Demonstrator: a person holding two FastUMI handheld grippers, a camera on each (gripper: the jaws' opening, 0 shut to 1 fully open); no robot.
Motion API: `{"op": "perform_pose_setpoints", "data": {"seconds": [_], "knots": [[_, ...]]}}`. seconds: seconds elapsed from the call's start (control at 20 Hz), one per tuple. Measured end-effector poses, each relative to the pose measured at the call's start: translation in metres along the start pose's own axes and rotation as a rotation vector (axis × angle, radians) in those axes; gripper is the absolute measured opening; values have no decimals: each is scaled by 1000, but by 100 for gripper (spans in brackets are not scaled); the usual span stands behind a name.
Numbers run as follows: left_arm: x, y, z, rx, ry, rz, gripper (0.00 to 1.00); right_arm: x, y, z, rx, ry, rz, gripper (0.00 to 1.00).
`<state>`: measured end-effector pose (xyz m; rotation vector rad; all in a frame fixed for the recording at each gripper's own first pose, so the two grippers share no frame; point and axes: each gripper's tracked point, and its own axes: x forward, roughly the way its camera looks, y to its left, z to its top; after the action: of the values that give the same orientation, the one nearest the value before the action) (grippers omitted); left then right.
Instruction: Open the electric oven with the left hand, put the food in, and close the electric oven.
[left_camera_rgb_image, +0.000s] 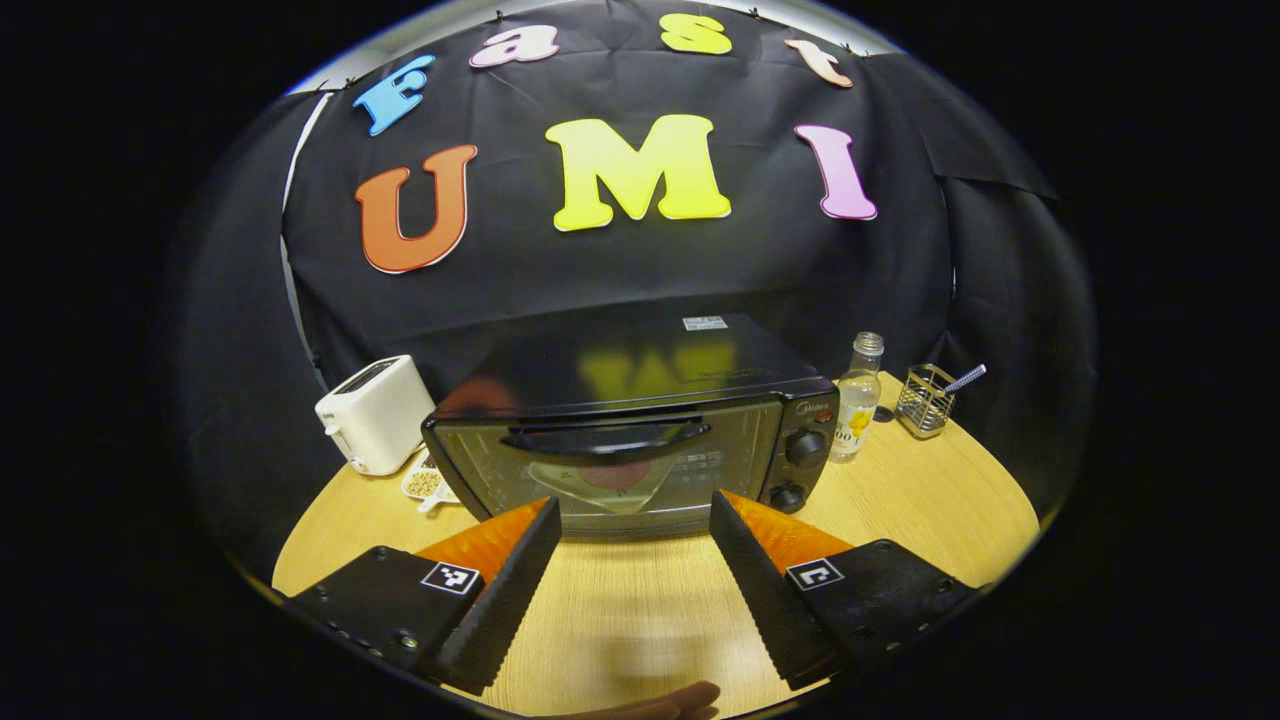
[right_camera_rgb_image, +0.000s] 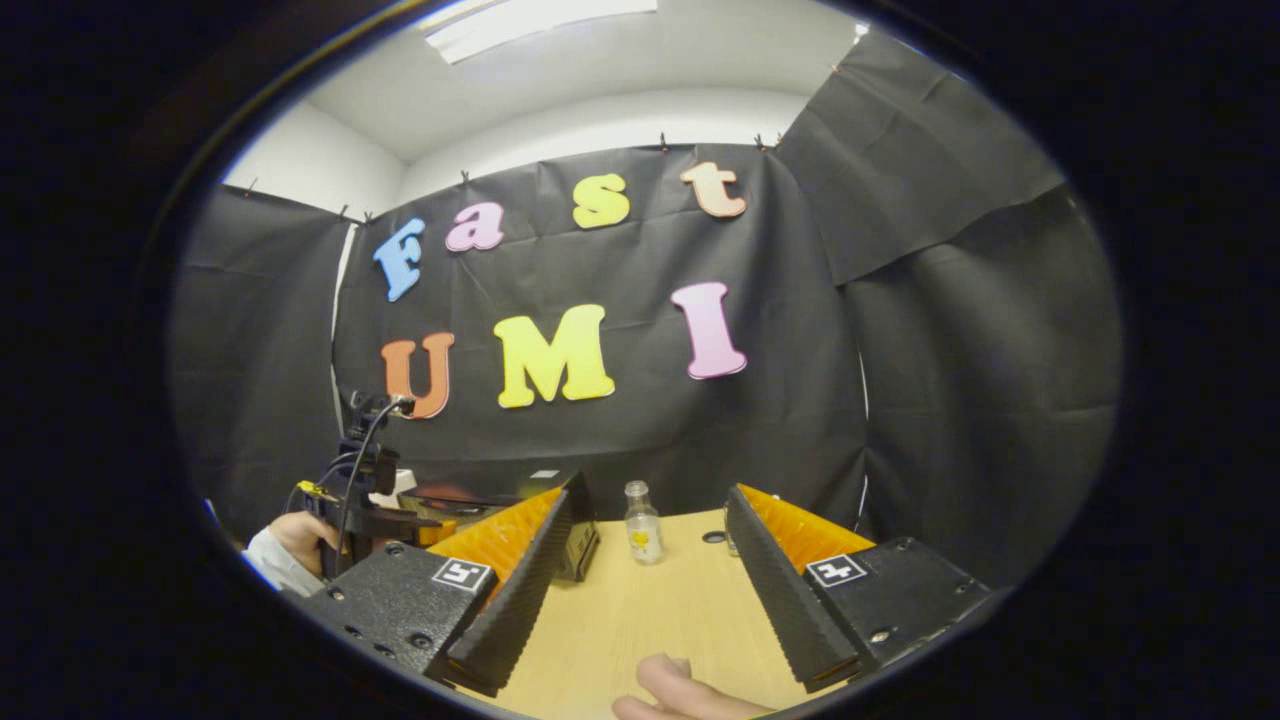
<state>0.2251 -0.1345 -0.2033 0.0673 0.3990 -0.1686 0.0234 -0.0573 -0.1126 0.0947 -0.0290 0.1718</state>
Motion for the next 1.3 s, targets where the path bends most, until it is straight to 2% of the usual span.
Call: {"op": "perform_pose_setpoints", "data": {"seconds": [0.05, 0.1, 0.25, 0.45, 0.65, 0.9, 0.95, 1.0, 1.1, 1.3], "knots": [[-9, -2, 2, -7, -7, -6, 95, -4, 0, 0, 1, -2, -2, 94], [-21, -4, 4, -10, -17, -12, 96, -10, -3, 1, 0, -8, -8, 99], [-59, -6, 10, -7, -67, -14, 96, -29, -1, 0, 5, 3, -20, 99], [-134, -6, 13, -20, -149, 6, 95, -53, 13, 7, 21, -2, 5, 99], [-216, 0, 13, -35, -254, 47, 95, -79, 37, 4, 23, 48, 23, 99], [-306, 1, 26, -110, -396, 31, 96, -99, 60, 24, -26, 4, -9, 99], [-320, 3, 26, -120, -418, 32, 96, -103, 69, 25, -34, 3, 0, 99], [-332, 5, 25, -112, -432, 35, 96, -106, 76, 29, -39, -3, 7, 94], [-352, 8, 24, -103, -465, 43, 96, -111, 82, 35, -41, -19, 6, 94], [-367, -4, 14, -125, -483, -32, 95, -120, 89, 31, -37, -22, 9, 94]]}}
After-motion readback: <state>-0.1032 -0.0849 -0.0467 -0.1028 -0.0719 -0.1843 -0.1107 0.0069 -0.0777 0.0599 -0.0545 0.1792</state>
